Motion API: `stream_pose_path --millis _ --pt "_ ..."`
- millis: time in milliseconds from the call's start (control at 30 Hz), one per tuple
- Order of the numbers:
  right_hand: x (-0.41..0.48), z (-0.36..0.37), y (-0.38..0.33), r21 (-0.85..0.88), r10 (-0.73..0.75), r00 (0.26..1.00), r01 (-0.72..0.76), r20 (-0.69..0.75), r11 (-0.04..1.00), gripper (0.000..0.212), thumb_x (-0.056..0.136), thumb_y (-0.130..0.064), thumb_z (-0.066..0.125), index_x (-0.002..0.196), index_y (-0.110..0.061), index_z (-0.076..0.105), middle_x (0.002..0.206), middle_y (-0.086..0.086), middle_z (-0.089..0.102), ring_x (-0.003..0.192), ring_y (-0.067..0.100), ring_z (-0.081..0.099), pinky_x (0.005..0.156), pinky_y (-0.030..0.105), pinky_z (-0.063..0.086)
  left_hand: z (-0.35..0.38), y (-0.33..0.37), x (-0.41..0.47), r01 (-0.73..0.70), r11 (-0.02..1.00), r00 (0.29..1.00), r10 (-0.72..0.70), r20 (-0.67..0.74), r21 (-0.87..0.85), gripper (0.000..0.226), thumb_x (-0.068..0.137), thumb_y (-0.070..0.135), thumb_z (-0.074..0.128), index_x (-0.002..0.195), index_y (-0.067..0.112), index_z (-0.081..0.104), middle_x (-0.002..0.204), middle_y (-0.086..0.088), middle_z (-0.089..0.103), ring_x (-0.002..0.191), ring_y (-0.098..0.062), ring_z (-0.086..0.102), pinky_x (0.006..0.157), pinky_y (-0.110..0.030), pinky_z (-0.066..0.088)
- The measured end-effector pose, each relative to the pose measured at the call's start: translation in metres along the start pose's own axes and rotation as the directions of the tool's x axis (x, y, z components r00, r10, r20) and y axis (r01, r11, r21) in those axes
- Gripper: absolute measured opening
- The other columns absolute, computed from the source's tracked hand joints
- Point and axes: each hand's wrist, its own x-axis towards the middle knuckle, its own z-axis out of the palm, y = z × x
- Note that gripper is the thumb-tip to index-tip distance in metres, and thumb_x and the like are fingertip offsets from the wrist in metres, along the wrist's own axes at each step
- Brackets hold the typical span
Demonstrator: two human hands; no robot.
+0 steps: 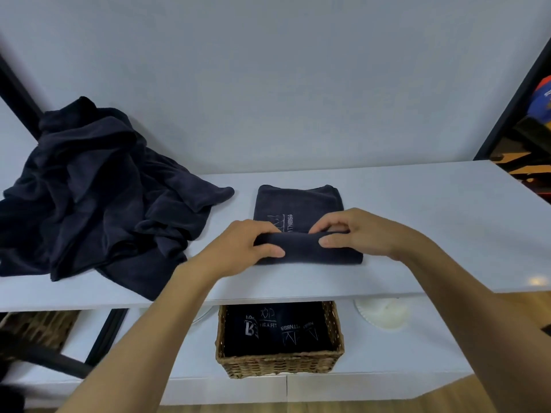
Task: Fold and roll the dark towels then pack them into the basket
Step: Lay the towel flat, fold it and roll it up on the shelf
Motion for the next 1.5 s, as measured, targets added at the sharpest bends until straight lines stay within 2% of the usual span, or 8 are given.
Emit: stream_pose_path --millis 233,367,467,833,1000,1100,1267,1500 --pt "0.006 0.031 0.012 -0.682 -0.411 0.867 0.120 -0.282 0.721 0.041 0.085 -0.045 0.067 0.123 -0.032 0.060 0.124 -0.014 0.058 0.112 0.012 0.053 0.096 0.032 0.031 -0.010 -0.009 0.037 0.163 0.966 0.986 -0.167 -0.006 -0.200 0.014 0.092 0.038 0.062 0.087 0.026 0.067 0.084 0.005 0.067 0.081 -0.010 0.061 0.081 -0.029 0.046" --pt "0.022 0.014 0.011 -0.455 -0.282 0.908 0.120 -0.308 0.883 0.031 0.090 -0.035 0.066 0.120 -0.031 0.063 0.113 -0.017 0.061 0.106 0.005 0.053 0.094 0.025 0.038 0.007 -0.008 0.026 0.016 0.973 0.899 0.087 -0.430 0.231 0.027 0.087 0.048 0.061 0.089 0.022 0.068 0.088 0.008 0.064 0.083 -0.012 0.053 0.074 -0.024 0.044" --pt "0.039 -0.004 0.006 -0.225 -0.143 0.949 0.080 -0.280 0.971 0.022 0.090 -0.034 0.065 0.111 -0.031 0.069 0.104 -0.020 0.060 0.102 0.002 0.053 0.081 0.011 0.037 0.021 -0.017 0.018 -0.090 0.869 0.883 0.296 -0.364 0.487 0.047 0.077 0.049 0.070 0.110 0.016 0.066 0.106 0.003 0.066 0.099 -0.022 0.054 0.084 -0.036 0.044" --pt "0.060 0.022 0.024 -0.660 -0.381 0.821 0.007 -0.426 0.752 0.049 0.086 -0.038 0.066 0.133 -0.026 0.053 0.127 -0.007 0.059 0.118 0.018 0.053 0.101 0.035 0.031 -0.034 -0.022 0.093 0.190 0.981 0.980 -0.186 0.074 -0.049 0.028 0.092 0.045 0.058 0.087 0.020 0.068 0.086 0.002 0.067 0.085 -0.018 0.062 0.073 -0.028 0.045" --pt "0.097 -0.025 0.010 -0.412 -0.090 0.946 -0.049 -0.312 0.910 0.030 0.095 -0.045 0.050 0.121 -0.033 0.061 0.114 -0.008 0.066 0.105 0.018 0.057 0.096 0.042 0.044 -0.012 -0.032 0.096 0.013 0.948 0.908 0.122 -0.401 0.317 0.040 0.087 0.053 0.061 0.112 0.023 0.065 0.109 0.006 0.063 0.103 -0.018 0.054 0.087 -0.032 0.042" --pt "0.114 -0.032 0.003 -0.460 -0.042 0.929 -0.142 -0.367 0.877 0.030 0.099 -0.043 0.045 0.116 -0.031 0.065 0.116 -0.007 0.065 0.106 0.020 0.056 0.094 0.042 0.042 0.001 -0.041 0.095 -0.066 0.877 0.939 0.217 -0.269 0.476 0.063 0.079 0.056 0.068 0.129 0.022 0.055 0.126 0.006 0.056 0.118 -0.023 0.045 0.091 -0.035 0.036" --pt "0.110 -0.001 0.014 -0.711 -0.469 0.742 -0.014 -0.479 0.703 0.035 0.091 -0.043 0.056 0.119 -0.022 0.063 0.117 -0.003 0.063 0.103 0.021 0.059 0.096 0.036 0.040 -0.035 -0.039 0.128 0.011 0.974 0.999 -0.003 -0.036 0.227 0.043 0.078 0.048 0.073 0.114 0.027 0.062 0.101 0.007 0.063 0.097 -0.020 0.058 0.083 -0.039 0.049" --pt "0.122 -0.024 0.018 -0.722 -0.316 0.854 -0.095 -0.412 0.686 0.054 0.086 -0.042 0.065 0.135 -0.027 0.048 0.125 -0.003 0.054 0.107 0.021 0.052 0.093 0.036 0.037 -0.054 -0.036 0.148 0.129 0.990 0.989 -0.124 0.087 -0.059 0.060 0.066 0.039 0.086 0.120 0.029 0.060 0.111 0.011 0.063 0.103 -0.012 0.060 0.089 -0.032 0.051"
